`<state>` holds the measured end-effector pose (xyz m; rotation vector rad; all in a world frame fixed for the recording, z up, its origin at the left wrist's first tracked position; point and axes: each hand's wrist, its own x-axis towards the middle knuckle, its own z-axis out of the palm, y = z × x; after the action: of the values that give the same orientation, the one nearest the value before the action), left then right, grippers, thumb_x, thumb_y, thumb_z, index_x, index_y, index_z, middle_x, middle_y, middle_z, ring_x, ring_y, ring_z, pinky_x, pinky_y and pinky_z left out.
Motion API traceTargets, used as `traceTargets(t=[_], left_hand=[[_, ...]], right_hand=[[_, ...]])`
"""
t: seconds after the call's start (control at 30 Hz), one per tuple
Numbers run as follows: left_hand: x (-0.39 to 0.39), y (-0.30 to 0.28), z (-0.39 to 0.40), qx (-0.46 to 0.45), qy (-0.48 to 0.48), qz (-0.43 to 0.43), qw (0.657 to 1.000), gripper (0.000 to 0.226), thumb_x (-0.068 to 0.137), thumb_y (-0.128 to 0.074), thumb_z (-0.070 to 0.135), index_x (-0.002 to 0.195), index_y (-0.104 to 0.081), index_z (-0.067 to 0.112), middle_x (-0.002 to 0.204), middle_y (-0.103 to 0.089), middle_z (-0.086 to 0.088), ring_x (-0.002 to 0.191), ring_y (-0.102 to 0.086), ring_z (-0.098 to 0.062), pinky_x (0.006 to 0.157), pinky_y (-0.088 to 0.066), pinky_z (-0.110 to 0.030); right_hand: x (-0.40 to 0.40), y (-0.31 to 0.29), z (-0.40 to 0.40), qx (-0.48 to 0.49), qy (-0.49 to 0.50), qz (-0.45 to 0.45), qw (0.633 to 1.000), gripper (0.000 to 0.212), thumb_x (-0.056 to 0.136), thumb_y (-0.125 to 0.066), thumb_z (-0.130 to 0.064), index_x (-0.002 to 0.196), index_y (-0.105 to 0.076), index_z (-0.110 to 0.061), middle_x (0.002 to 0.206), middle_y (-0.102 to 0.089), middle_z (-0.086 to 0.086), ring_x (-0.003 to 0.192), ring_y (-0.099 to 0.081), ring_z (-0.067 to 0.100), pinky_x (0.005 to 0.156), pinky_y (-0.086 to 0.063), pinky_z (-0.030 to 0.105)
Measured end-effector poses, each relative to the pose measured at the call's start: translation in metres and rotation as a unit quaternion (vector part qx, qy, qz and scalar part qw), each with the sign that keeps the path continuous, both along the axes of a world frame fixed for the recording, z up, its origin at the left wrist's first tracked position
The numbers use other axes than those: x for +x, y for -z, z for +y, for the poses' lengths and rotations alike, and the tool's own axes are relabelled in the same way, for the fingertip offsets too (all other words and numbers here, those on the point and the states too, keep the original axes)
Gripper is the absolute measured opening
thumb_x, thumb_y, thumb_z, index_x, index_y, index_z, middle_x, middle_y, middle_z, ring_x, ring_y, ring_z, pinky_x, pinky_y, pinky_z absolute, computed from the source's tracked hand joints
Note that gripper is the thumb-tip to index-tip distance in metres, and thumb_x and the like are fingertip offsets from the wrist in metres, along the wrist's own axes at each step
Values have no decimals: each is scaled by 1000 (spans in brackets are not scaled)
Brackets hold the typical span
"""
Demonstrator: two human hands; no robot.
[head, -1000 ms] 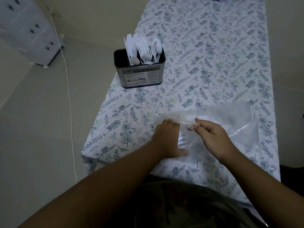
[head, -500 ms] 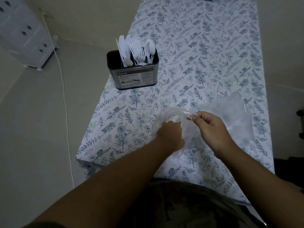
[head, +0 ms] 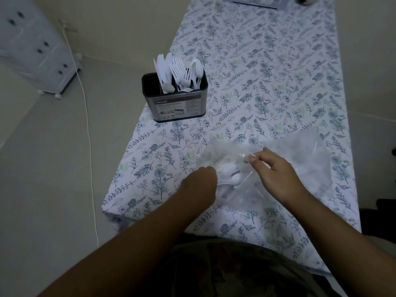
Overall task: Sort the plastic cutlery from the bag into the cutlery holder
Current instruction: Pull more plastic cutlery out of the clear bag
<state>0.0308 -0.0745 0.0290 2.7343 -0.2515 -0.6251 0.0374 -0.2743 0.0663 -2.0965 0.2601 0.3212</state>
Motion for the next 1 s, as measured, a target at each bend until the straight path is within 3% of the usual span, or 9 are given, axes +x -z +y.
traceTargets(t=[0.1, 0.23, 0.33, 0.43, 0.6, 0.7, 0.77, 0.83, 1.0], left_hand=[[-8, 1, 26, -12, -35, -1, 999, 14, 98, -56, 16, 97, -42, 18, 86, -45, 3, 72, -49, -13, 60, -36, -24], [-25, 7, 62, -46, -79, 19, 996, 15, 100, -53, 28, 108, -48, 15, 92, -54, 1, 75, -54, -13, 63, -47, -29], [-39, 14, 79, -86, -136, 19, 987, 18, 99, -54, 31, 108, -50, 16, 95, -56, -1, 76, -53, -14, 65, -44, -29], [-48, 12, 83, -130, -214, 14, 968, 11, 101, -53, 29, 100, -45, 21, 84, -51, 6, 69, -46, -2, 57, -34, -16], [-35, 10, 69, -141, -307, 61, 939, 33, 97, -56, 45, 104, -50, 13, 89, -53, 3, 74, -49, -6, 56, -33, -17], [-23, 11, 61, -98, -305, 56, 946, 82, 82, -46, 77, 131, -48, 10, 120, -57, -8, 107, -58, -22, 84, -52, -37], [-20, 9, 57, -69, -302, 37, 950, 95, 86, -43, 76, 152, -25, 10, 149, -38, -16, 137, -39, -32, 110, -39, -50], [-19, 6, 53, -79, -301, 10, 950, 93, 91, -46, 68, 157, -13, 12, 156, -27, -15, 144, -27, -32, 113, -31, -50], [-22, 11, 57, -55, -281, -11, 958, 78, 93, -53, 48, 155, -20, 14, 154, -29, -14, 140, -30, -31, 111, -35, -51]], right_hand=[[0, 5, 0, -35, -3, -16, 999, 18, 102, -55, -37, 103, -73, -37, 134, -57, -17, 150, -29, 8, 124, -11, 58], [3, 10, 1, -93, -10, -25, 995, 18, 104, -50, -39, 97, -66, -41, 133, -63, -10, 145, -40, 22, 122, -3, 63], [4, 13, -1, -98, -7, -42, 994, 18, 101, -48, -47, 92, -64, -44, 123, -68, -10, 134, -51, 22, 121, -14, 65], [5, 17, -4, -91, -4, -63, 994, 27, 91, -42, -60, 89, -64, -44, 111, -69, -12, 117, -60, 19, 114, -32, 64], [4, 18, -6, -101, -13, -66, 993, 39, 89, -41, -61, 94, -68, -34, 111, -69, -12, 115, -61, 18, 111, -34, 64], [1, 16, -7, -111, -21, -72, 991, 37, 93, -45, -55, 94, -71, -29, 111, -69, -12, 114, -61, 19, 109, -38, 62], [0, 12, -7, -124, -29, -87, 988, 28, 98, -54, -42, 96, -74, -23, 111, -71, -7, 112, -62, 20, 106, -42, 57], [-2, 7, -7, -145, -31, -104, 983, 22, 99, -59, -30, 96, -76, -16, 113, -73, -2, 113, -63, 22, 104, -45, 48], [-7, -3, -11, -170, -9, -117, 978, 21, 98, -60, -33, 92, -76, -20, 122, -67, -5, 118, -55, 17, 104, -44, 47]])
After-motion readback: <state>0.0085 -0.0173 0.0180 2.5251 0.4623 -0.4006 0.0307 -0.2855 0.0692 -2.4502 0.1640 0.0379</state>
